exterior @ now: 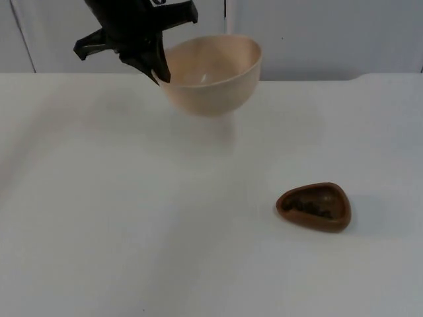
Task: Pick up the bowl with the left hand and pour the coffee beans from the cup into the bowl with the right hand.
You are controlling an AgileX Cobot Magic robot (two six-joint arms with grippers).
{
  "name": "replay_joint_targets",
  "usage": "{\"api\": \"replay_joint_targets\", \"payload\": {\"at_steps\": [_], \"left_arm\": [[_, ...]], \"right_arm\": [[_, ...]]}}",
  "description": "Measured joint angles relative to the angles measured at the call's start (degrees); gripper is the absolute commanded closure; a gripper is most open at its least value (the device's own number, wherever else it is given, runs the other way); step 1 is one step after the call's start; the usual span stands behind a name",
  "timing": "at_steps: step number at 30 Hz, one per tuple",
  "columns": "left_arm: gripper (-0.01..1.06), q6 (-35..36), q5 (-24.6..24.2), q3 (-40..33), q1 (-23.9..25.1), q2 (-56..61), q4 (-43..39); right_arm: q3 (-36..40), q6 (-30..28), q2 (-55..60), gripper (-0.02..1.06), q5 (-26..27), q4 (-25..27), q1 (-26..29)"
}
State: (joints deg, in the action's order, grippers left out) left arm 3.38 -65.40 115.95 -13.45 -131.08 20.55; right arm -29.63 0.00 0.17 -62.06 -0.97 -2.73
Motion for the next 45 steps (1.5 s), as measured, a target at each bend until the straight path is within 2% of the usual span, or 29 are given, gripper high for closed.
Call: {"api": "replay_joint_targets", "payload": {"at_steps": [4,8,16,21,22,33,40,45], "left_arm": [[1.05,0.0,-2.51,0.0,-0.1,1.46,-0.34],[1.05,0.0,-2.77,-1.9,-0.51,3.21,-0.75],[1.05,-1.42,0.29,-10.82,-1.79,8.31,-0.76],[1.05,-3.7,4.36,-22.41,-1.79,15.04,-0.76],[1.05,-3.7,4.36,-22.41,-1.79,15.04,-0.76],[1.05,-4.82,13.11,-45.02,-1.79,30.38,-2.33],[1.05,-5.87,16.55,-54.45,-1.79,34.65,-2.35],[1.05,-6.17,22.58,-62.63,-1.79,36.81,-2.35]], "right_arm": [[0.0,0.0,0.0,-0.01,0.0,0.0,0.0],[0.0,0.0,0.0,-0.01,0.0,0.0,0.0],[0.0,0.0,0.0,-0.01,0.0,0.0,0.0],[0.0,0.0,0.0,-0.01,0.0,0.0,0.0],[0.0,0.0,0.0,-0.01,0.0,0.0,0.0],[0.0,0.0,0.0,-0.01,0.0,0.0,0.0],[0.0,0.0,0.0,-0.01,0.0,0.0,0.0],[0.0,0.0,0.0,-0.01,0.0,0.0,0.0]]}}
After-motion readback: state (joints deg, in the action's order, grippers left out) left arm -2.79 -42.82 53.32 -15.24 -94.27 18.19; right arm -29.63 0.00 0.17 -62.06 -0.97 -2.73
